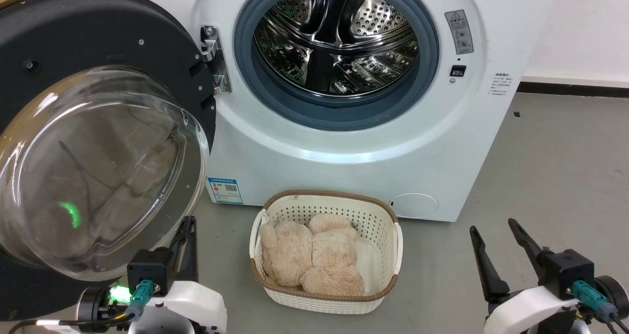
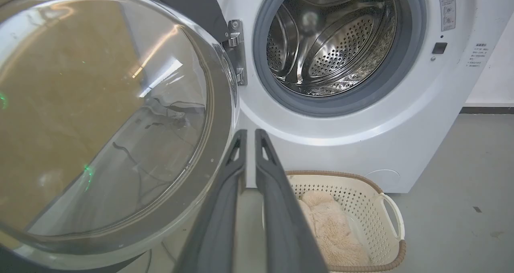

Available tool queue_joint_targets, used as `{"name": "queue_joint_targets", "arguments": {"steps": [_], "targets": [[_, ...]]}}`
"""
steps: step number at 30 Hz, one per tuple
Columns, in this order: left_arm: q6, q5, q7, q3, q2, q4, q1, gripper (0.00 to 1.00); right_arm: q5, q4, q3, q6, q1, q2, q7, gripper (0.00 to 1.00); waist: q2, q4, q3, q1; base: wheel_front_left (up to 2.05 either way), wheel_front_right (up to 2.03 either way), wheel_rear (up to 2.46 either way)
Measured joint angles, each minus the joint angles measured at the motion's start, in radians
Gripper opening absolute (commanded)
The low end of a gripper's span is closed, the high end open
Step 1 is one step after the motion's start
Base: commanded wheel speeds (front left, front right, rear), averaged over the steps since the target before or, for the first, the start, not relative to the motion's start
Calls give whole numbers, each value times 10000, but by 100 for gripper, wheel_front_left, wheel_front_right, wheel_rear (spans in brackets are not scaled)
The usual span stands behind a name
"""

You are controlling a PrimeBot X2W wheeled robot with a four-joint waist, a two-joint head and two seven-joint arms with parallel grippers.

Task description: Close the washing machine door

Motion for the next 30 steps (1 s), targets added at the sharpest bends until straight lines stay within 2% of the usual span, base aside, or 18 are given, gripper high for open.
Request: {"name": "queue_joint_targets", "arguments": {"steps": [11,23,30], "targets": [[228,2,-251,-132,6,-111,-92,0,261,58,-173,-2,0,0,-255,100,0,124,37,1,0,0,0],[500,10,-527,-199,240,-918,-567,0,629,150,-374,-2,-1,0,-522,100,0,593,166,1,0,0,0],[614,-142,-688,84,399,-1442,-850,0,771,205,-493,-2,0,0,-662,100,0,948,183,2,0,0,0]]}}
